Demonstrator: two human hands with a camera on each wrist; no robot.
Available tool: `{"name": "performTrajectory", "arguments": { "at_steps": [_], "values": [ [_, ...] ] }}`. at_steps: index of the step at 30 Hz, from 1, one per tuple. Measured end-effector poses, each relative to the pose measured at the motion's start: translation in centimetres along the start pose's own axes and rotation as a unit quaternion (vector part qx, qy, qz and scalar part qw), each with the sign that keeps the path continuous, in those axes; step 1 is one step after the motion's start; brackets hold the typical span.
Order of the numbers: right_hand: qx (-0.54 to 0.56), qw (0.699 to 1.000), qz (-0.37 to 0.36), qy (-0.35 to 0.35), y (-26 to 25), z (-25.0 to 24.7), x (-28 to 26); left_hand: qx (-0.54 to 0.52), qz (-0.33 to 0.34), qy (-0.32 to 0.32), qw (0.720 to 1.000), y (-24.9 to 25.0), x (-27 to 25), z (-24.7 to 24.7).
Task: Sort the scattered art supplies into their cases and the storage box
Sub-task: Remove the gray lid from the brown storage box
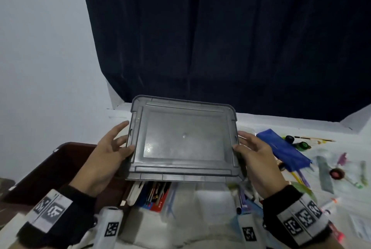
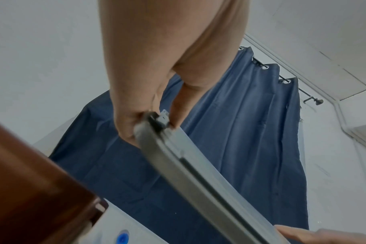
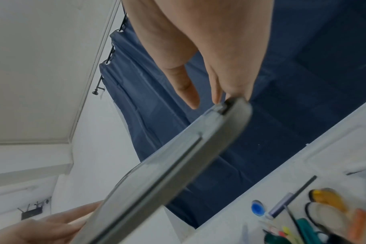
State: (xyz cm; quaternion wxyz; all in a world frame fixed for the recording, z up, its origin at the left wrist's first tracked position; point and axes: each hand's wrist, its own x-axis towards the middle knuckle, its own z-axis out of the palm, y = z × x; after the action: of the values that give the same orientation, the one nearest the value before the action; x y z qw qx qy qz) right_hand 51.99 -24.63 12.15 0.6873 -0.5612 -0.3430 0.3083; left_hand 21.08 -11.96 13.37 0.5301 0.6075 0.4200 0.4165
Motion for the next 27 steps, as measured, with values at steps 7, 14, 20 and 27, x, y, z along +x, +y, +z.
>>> {"name": "performTrajectory", "arguments": {
  "at_steps": [7, 14, 20, 27],
  "values": [
    [0.026, 0.997, -0.024, -0.068, -2.5, 5.8, 3.6, 0.065, 0.076, 0.017, 0.995, 2.2, 2.6, -4.3],
    [-0.006, 0.99, -0.046, -0.133, -2.8, 13.1, 5.1, 0.033, 0.082, 0.064, 0.994, 3.5, 4.4, -8.7],
    [-0.117, 0.979, -0.06, -0.159, -1.9, 18.2, 6.3, 0.023, 0.057, 0.037, 0.997, 3.3, 6.8, -14.2],
    [-0.101, 0.983, 0.043, -0.145, 0.8, 24.1, 6.3, 0.051, -0.002, -0.036, 0.998, 1.8, 10.7, -22.3]
  ]
}}
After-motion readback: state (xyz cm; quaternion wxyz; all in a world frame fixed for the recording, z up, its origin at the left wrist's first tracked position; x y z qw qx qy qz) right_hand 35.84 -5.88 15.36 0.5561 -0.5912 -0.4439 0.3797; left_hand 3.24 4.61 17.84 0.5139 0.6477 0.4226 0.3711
